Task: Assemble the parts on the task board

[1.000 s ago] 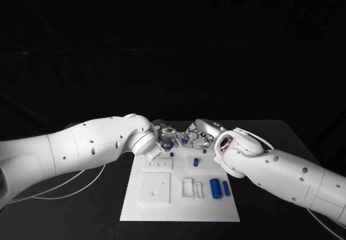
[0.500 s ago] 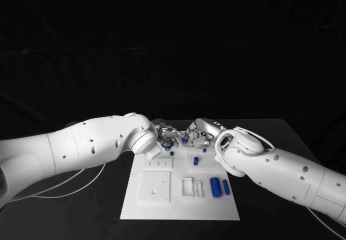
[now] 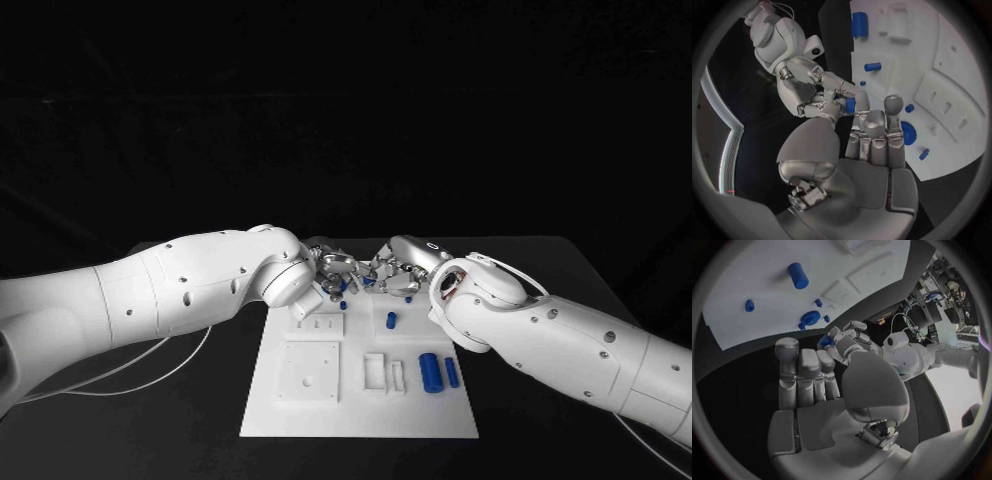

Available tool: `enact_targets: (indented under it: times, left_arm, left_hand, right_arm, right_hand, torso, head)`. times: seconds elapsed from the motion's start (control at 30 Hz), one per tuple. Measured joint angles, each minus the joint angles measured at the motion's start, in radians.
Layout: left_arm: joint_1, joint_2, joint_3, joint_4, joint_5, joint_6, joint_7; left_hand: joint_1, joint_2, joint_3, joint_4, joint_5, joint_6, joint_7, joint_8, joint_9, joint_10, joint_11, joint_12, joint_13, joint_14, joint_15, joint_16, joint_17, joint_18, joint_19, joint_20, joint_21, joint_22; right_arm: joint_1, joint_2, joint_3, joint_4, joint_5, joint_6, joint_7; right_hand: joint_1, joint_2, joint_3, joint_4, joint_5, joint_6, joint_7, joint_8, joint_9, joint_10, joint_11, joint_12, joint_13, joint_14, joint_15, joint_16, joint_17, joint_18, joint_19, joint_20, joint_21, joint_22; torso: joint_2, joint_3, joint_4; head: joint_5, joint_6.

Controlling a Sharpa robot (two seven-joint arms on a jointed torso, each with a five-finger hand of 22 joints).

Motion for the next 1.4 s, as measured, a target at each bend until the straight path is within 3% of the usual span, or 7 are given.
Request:
enact_targets:
  times: [0.33, 0.6, 0.73, 0.87, 0.93, 1.17, 1.4]
  left_arm:
    - [-0.002, 0.001, -0.001, -0.005, 0.003, -0.001, 0.013]
    - [-0.002, 0.001, -0.001, -0.006, 0.004, -0.001, 0.024]
    - [-0.001, 0.001, 0.0, -0.005, 0.003, -0.001, 0.03]
    - [-0.001, -0.001, 0.0, -0.006, 0.001, 0.0, 0.035]
    - [-0.001, -0.002, 0.0, -0.009, 0.0, 0.0, 0.036]
    - [-0.001, -0.004, 0.0, -0.022, -0.009, -0.001, 0.036]
    - [-0.001, -0.021, 0.0, -0.038, -0.025, -0.001, 0.033]
  left_hand:
    - [-0.022, 0.022, 0.004, 0.004, 0.01, 0.006, 0.005, 0.006, 0.0, 0.015, 0.003, 0.0, 0.005, 0.02, -0.016, 0.05, 0.057, -0.007, 0.018, -0.011, 0.006, 0.0]
    - [-0.029, 0.017, 0.005, 0.003, 0.039, 0.026, 0.021, 0.006, 0.0, 0.037, 0.012, -0.008, 0.002, 0.042, -0.017, 0.086, 0.128, -0.009, 0.025, -0.011, 0.012, 0.0]
    - [-0.033, 0.013, 0.005, 0.003, 0.041, 0.035, 0.016, 0.007, 0.0, 0.047, 0.007, -0.009, 0.012, 0.055, -0.023, 0.103, 0.155, -0.014, 0.048, -0.019, 0.059, 0.0]
    - [-0.036, 0.01, 0.005, 0.003, 0.045, 0.038, 0.016, 0.007, 0.0, 0.049, 0.005, -0.008, 0.023, 0.058, -0.025, 0.11, 0.169, -0.016, 0.05, -0.022, 0.082, 0.0]
    - [-0.036, 0.01, 0.005, 0.003, 0.045, 0.038, 0.016, 0.005, 0.0, 0.049, 0.005, -0.009, 0.026, 0.058, -0.025, 0.11, 0.175, -0.016, 0.05, -0.022, 0.091, 0.0]
    - [-0.042, 0.004, 0.005, 0.002, 0.05, 0.045, 0.016, -0.005, 0.014, 0.054, 0.0, -0.009, 0.028, 0.061, -0.025, 0.11, 0.178, -0.017, 0.05, -0.022, 0.093, -0.001]
    - [-0.043, 0.003, 0.004, 0.002, 0.051, 0.045, 0.015, -0.008, 0.015, 0.056, -0.002, -0.008, 0.029, 0.061, -0.025, 0.11, 0.179, -0.017, 0.05, -0.022, 0.097, -0.001]
  right_arm:
    - [0.001, 0.001, 0.001, -0.006, 0.002, 0.002, 0.005]
    - [0.0, -0.004, 0.001, -0.009, 0.006, 0.008, 0.011]
    - [-0.001, -0.012, 0.0, -0.016, 0.013, 0.015, 0.013]
    - [-0.003, -0.022, 0.0, -0.018, 0.025, 0.019, 0.022]
    - [-0.005, -0.028, 0.0, -0.017, 0.031, 0.021, 0.029]
    - [-0.009, -0.056, 0.004, 0.003, 0.054, 0.031, 0.065]
    - [-0.018, -0.115, 0.031, 0.037, 0.081, 0.04, 0.103]
  right_hand:
    - [0.0, 0.0, -0.002, 0.001, 0.0, -0.023, 0.009, 0.004, -0.012, -0.002, 0.002, -0.019, -0.015, 0.0, 0.0, -0.008, -0.009, 0.0, 0.0, 0.0, -0.022, 0.0]
    - [-0.016, -0.016, -0.005, 0.02, 0.005, -0.06, 0.018, 0.009, -0.034, -0.018, 0.012, -0.055, -0.041, 0.0, 0.0, -0.027, -0.022, 0.0, -0.002, 0.002, -0.058, 0.0]
    - [-0.034, -0.033, -0.042, 0.049, 0.024, -0.144, 0.038, 0.008, -0.046, -0.052, 0.02, -0.12, -0.087, -0.015, 0.014, -0.09, -0.066, 0.0, -0.025, 0.016, -0.154, 0.0]
    - [-0.02, -0.042, -0.158, 0.092, 0.048, -0.272, 0.051, 0.005, -0.051, -0.086, 0.025, -0.182, -0.152, -0.019, 0.019, -0.166, -0.114, 0.0, -0.034, 0.023, -0.271, 0.0]
    - [0.002, -0.06, -0.227, 0.148, 0.088, -0.374, 0.057, 0.003, -0.056, -0.119, 0.028, -0.21, -0.193, -0.03, 0.029, -0.198, -0.127, 0.0, -0.04, 0.029, -0.351, 0.0]
    - [0.073, -0.109, -0.304, 0.297, 0.147, -0.517, 0.072, -0.004, -0.062, -0.175, 0.041, -0.229, -0.297, -0.067, 0.041, -0.242, -0.149, 0.0, -0.052, 0.04, -0.535, 0.0]
    - [0.092, -0.1, -0.27, 0.263, 0.163, -0.541, 0.075, -0.009, -0.063, -0.189, 0.043, -0.217, -0.367, -0.077, 0.043, -0.253, -0.173, 0.0, -0.037, 0.045, -0.607, 0.0]
  torso:
    - [0.0, -0.0006, 0.0007]
    - [0.0, -0.0003, 0.0008]
    - [0.0, -0.0003, 0.0001]
    - [-0.001, 0.0, 0.0]
    - [-0.001, 0.0007, 0.0]
    - [-0.001, 0.0007, 0.0009]
    - [-0.001, 0.0007, 0.0007]
  head:
    - [0.0, -0.001]
    - [0.002, -0.002]
    - [0.004, -0.002]
    - [0.005, -0.001]
    - [0.005, -0.002]
    - [0.0, 0.005]
    - [0.008, 0.006]
